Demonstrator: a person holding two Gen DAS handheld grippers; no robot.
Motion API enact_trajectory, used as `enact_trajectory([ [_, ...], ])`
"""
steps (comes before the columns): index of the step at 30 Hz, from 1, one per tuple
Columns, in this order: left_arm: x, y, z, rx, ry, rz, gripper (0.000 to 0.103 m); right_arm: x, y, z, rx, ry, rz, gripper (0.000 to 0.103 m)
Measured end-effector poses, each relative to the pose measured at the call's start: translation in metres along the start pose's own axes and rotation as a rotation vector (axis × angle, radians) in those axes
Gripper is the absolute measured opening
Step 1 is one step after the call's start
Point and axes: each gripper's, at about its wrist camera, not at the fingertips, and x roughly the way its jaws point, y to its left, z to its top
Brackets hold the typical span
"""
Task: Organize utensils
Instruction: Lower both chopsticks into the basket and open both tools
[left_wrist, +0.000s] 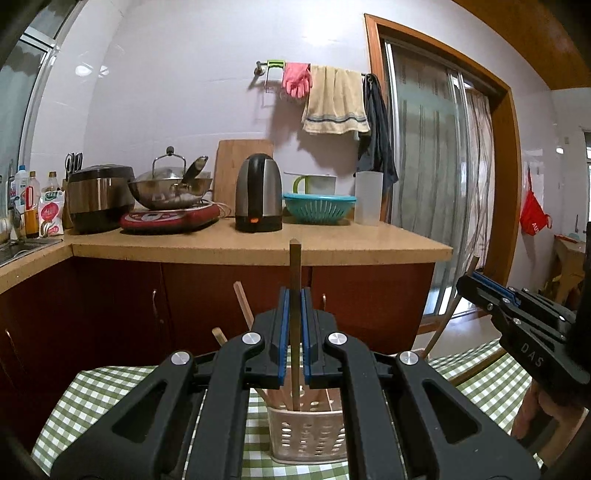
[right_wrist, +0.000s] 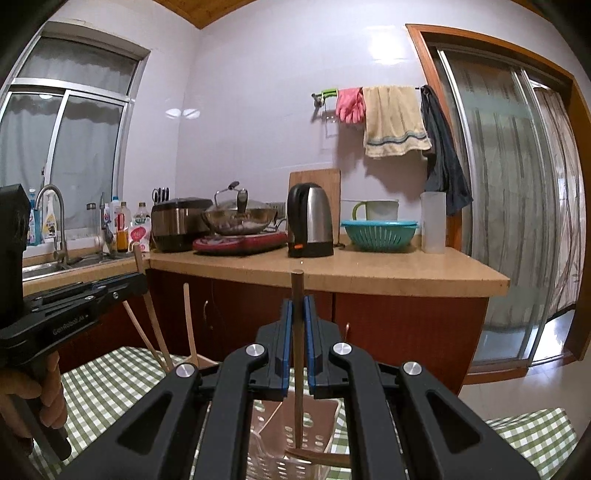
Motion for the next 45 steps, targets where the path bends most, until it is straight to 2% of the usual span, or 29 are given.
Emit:
enact_trajectory([
  [8,0.013,-0.001,-0.012,0.027,0.050,-0.004,0.006,0.010,0.002,-0.007,0.001,0.052,0.010,0.007],
  [13,0.017,0.003,-0.014,0.013,0.069,0.003,0.008,0.011,0.005,-0.008,-0.009,0.054,0.007,0.008],
  [15,0.017,0.004,-0.014,0.011,0.070,0.009,0.013,0.011,0.005,-0.009,-0.010,0.055,0.006,0.012],
  [17,0.017,0.005,-0.014,0.006,0.068,0.015,0.030,0.010,0.006,-0.008,-0.010,0.052,0.008,0.025],
  [18,0.017,0.006,-0.014,0.003,0.066,0.016,0.032,0.010,0.006,-0.008,-0.006,0.051,0.014,0.030],
  [21,0.017,0.006,-0.014,0.002,0.066,0.013,0.038,0.010,0.008,-0.009,-0.008,0.054,0.021,0.033],
  [23,0.017,0.006,-0.013,0.002,0.065,0.007,0.047,0.009,0.009,-0.009,-0.006,0.052,0.028,0.037],
  [26,0.016,0.006,-0.011,0.001,0.058,-0.005,0.056,0.008,0.011,-0.008,-0.007,0.044,0.040,0.044],
  [29,0.014,0.004,-0.010,0.000,0.047,-0.023,0.062,0.005,0.015,-0.005,-0.017,0.032,0.047,0.050],
  [31,0.012,0.004,-0.008,0.001,0.037,-0.035,0.065,0.001,0.019,-0.002,-0.033,0.016,0.042,0.058],
  [33,0.010,0.002,-0.007,0.003,0.029,-0.050,0.068,-0.004,0.022,0.001,-0.052,-0.002,0.039,0.061],
  [45,-0.018,-0.011,0.007,0.009,-0.030,-0.086,0.078,-0.034,0.022,0.014,-0.045,-0.039,0.018,0.066],
])
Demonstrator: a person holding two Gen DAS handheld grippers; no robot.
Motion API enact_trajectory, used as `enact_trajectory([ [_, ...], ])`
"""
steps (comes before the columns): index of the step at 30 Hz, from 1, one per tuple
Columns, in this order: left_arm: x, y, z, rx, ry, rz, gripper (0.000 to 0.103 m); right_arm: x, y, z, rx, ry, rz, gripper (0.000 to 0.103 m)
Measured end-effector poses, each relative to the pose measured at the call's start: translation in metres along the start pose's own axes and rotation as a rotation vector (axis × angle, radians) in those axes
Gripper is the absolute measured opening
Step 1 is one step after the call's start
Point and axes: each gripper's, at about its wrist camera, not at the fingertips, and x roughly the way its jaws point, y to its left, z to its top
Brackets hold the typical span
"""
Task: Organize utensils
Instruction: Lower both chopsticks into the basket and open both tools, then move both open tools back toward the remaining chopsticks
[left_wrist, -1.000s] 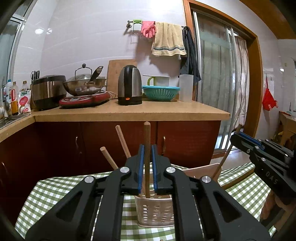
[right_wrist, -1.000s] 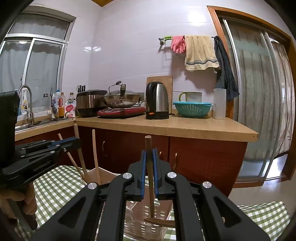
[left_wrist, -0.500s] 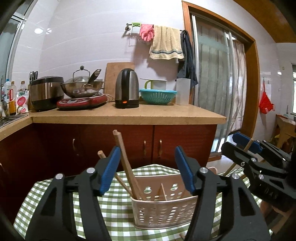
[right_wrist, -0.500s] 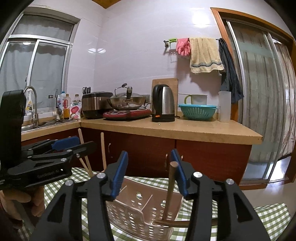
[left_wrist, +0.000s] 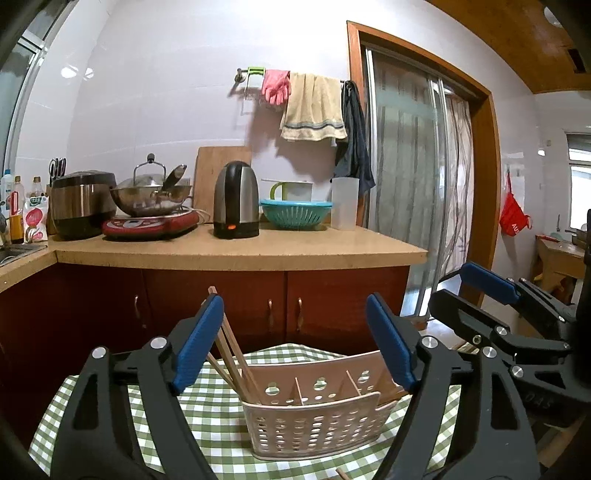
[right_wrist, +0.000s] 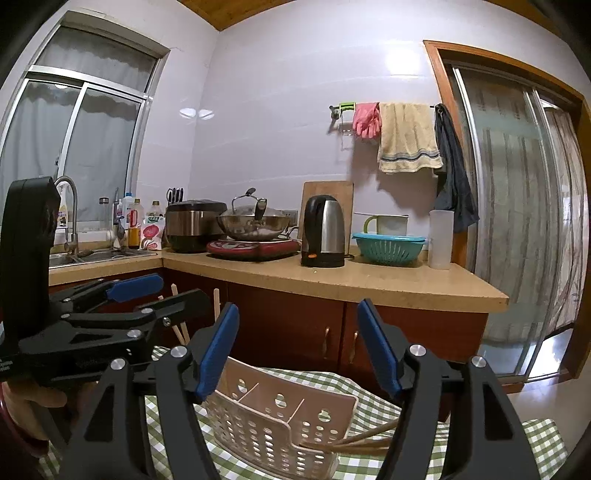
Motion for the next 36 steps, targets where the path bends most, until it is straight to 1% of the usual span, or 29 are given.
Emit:
enact_trajectory([
  [6,-0.021,-0.003,0.002,-0.003,-0.015,0.015,0.079,-0.022,-0.002,-0.001,0.012,0.001,-0.020,0.066],
  [10,-0.037,-0.005,-0.003,0.004,-0.014,0.036,0.079,-0.039,-0.001,-0.011,0.017,0.020,-0.031,0.066],
  [12,-0.047,-0.006,-0.010,0.011,-0.008,0.061,0.079,-0.048,0.000,-0.018,0.021,0.035,-0.039,0.066],
  [24,-0.090,-0.001,-0.066,-0.020,0.102,0.147,0.079,-0.088,0.007,-0.079,0.062,0.171,-0.062,0.066],
  [28,-0.103,0.002,-0.084,-0.040,0.136,0.178,0.079,-0.101,0.009,-0.104,0.083,0.238,-0.060,0.066],
  [33,-0.117,0.001,-0.108,-0.059,0.199,0.195,0.079,-0.113,0.018,-0.131,0.080,0.312,-0.047,0.066],
  [36,-0.124,-0.001,-0.123,-0.057,0.231,0.203,0.079,-0.118,0.022,-0.145,0.083,0.352,-0.035,0.061],
])
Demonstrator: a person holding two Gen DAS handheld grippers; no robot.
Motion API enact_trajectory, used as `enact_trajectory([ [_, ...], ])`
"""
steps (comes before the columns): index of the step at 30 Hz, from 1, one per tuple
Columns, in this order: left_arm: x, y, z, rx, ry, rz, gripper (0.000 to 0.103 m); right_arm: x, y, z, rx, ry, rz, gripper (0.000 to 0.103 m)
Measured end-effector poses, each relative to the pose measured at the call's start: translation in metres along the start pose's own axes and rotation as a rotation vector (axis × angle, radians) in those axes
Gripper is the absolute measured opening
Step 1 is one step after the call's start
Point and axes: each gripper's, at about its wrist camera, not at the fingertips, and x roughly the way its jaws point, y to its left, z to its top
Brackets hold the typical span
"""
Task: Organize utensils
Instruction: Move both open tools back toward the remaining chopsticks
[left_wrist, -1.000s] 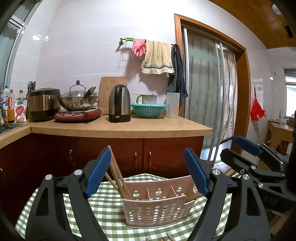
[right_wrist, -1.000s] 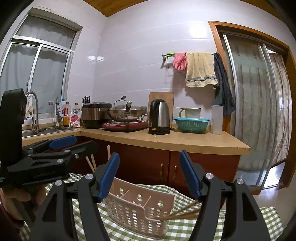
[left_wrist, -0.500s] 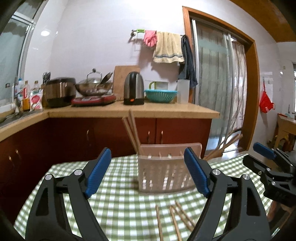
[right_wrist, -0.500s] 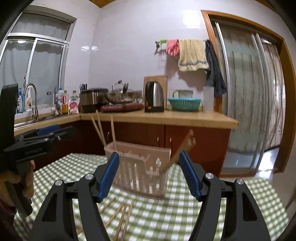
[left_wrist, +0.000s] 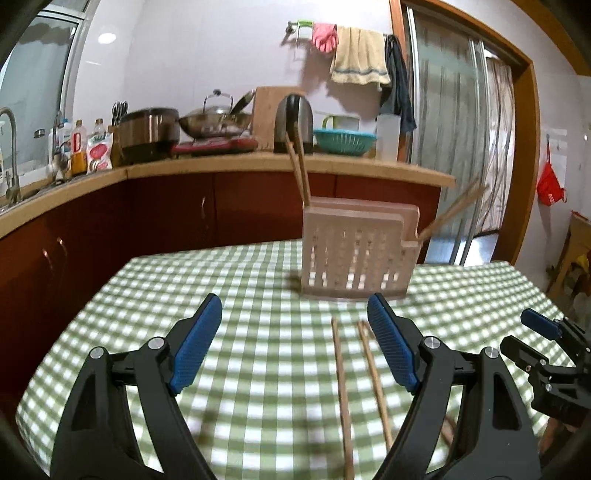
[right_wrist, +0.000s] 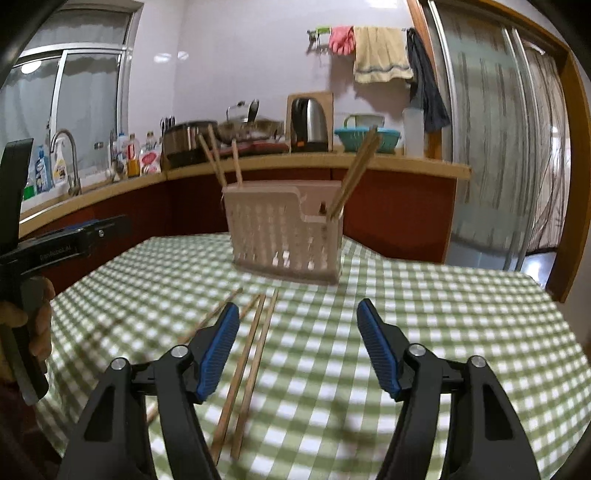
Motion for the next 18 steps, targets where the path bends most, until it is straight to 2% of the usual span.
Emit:
enact_trajectory([
  [5,-0.003,-0.002,-0.030,0.013,0.073,0.004,0.079,0.003,0.006,-0.024,-0.004,0.075,0.025,0.053],
  [7,-0.004,-0.003,-0.042,0.017,0.103,0.006,0.079,0.007,0.010,-0.035,-0.016,0.120,0.044,0.046],
  [15,-0.001,-0.010,-0.077,0.015,0.195,-0.005,0.079,0.021,0.021,-0.056,-0.041,0.234,0.093,0.040],
  [18,0.000,-0.015,-0.083,0.019,0.215,-0.016,0.078,0.024,0.023,-0.061,-0.053,0.260,0.096,0.033],
])
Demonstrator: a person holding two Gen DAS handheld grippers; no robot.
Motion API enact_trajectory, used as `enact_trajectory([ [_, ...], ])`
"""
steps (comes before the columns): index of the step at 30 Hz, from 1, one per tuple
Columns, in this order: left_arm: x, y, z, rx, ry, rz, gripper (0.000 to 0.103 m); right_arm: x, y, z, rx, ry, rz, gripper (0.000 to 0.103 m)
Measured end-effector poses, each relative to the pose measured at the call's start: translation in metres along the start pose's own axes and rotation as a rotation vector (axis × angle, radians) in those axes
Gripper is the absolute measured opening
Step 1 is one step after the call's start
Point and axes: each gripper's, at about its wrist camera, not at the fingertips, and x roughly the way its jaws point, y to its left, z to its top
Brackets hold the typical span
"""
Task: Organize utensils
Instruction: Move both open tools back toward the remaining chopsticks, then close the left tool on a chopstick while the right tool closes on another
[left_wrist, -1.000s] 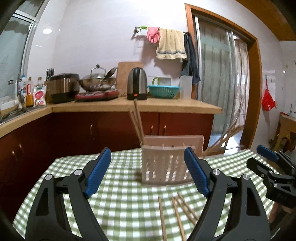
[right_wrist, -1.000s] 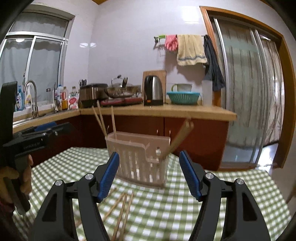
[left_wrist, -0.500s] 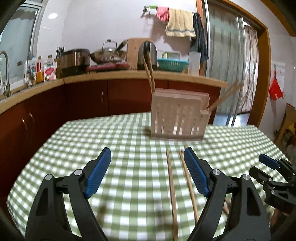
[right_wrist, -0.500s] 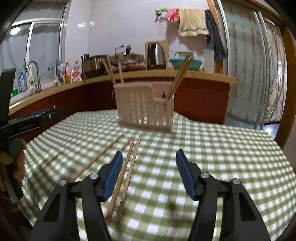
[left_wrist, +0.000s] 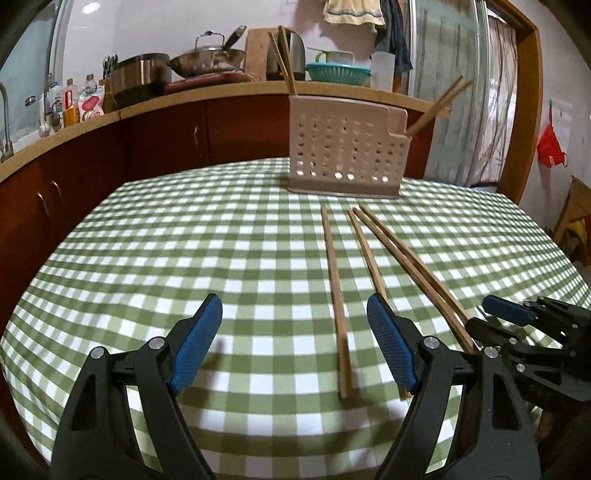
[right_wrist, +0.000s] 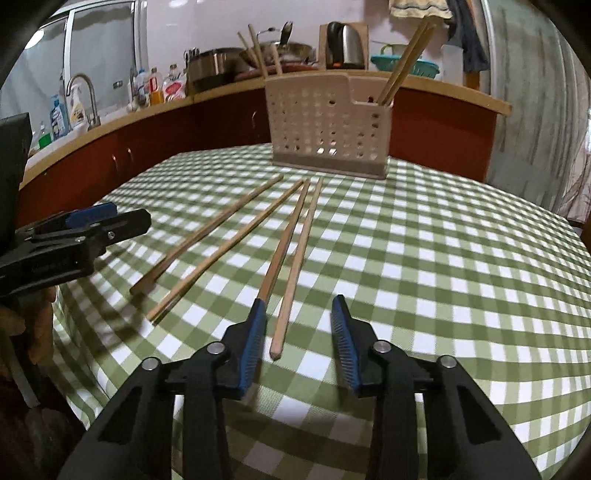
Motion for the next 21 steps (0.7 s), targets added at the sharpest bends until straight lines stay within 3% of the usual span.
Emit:
enact_trajectory([
  [4,0.003,-0.007,-0.006,0.012,0.018,-0.007,0.078,-0.003,-0.006,-0.003,0.015,0.002,-0.018,0.017],
  [8,0.006,-0.011,-0.011,0.017,0.039,-0.011,0.077,-0.009,-0.019,-0.007,0.045,-0.006,-0.049,0.010],
  [18,0.018,-0.017,-0.025,0.021,0.097,-0.023,0.053,-0.018,-0.042,-0.015,0.111,-0.037,-0.045,0.009],
  [21,0.017,-0.018,-0.026,0.023,0.088,-0.017,0.044,-0.018,-0.044,-0.015,0.122,-0.048,-0.033,0.015],
])
